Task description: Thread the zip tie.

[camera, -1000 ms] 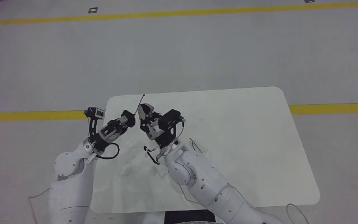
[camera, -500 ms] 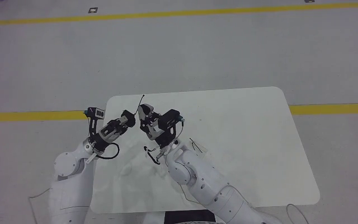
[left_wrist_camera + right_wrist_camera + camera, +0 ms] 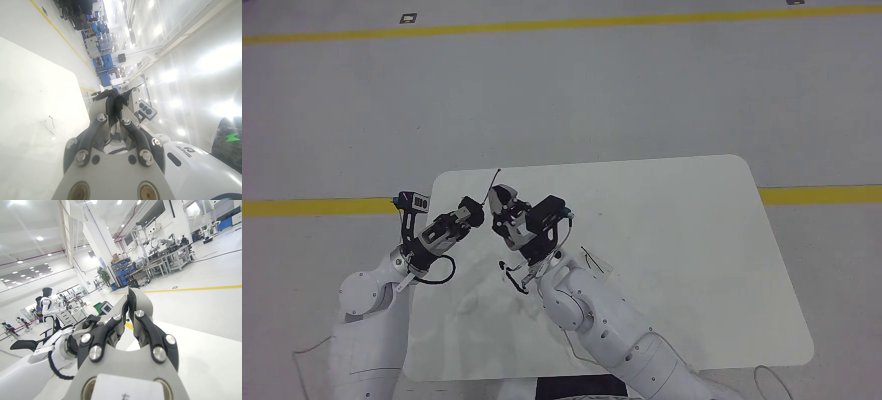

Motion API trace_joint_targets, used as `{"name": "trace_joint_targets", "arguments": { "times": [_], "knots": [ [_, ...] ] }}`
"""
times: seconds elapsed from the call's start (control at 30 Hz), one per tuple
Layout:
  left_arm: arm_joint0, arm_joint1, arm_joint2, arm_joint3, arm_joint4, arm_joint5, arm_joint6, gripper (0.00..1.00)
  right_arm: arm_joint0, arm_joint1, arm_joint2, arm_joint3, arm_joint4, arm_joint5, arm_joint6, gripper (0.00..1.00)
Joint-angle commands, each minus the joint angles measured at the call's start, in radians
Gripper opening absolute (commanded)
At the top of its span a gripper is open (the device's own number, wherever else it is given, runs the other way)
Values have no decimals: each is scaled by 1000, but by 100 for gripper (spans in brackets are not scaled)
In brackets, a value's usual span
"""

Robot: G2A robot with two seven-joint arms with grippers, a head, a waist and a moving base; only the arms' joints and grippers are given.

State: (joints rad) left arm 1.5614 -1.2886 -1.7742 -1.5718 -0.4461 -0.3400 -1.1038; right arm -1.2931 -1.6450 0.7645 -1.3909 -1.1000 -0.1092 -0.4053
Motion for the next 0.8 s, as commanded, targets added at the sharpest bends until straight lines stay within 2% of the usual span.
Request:
{"name": "trace_joint_targets", "arguments": {
  "times": [0.0,0.77],
  "knots": [
    [0,0,0,0,0,0,0,0,0,-1,-1,1,1,-4,4,0],
    [0,0,0,0,0,0,0,0,3,-8,2,23,-6,-10,10,0]
  ]
}}
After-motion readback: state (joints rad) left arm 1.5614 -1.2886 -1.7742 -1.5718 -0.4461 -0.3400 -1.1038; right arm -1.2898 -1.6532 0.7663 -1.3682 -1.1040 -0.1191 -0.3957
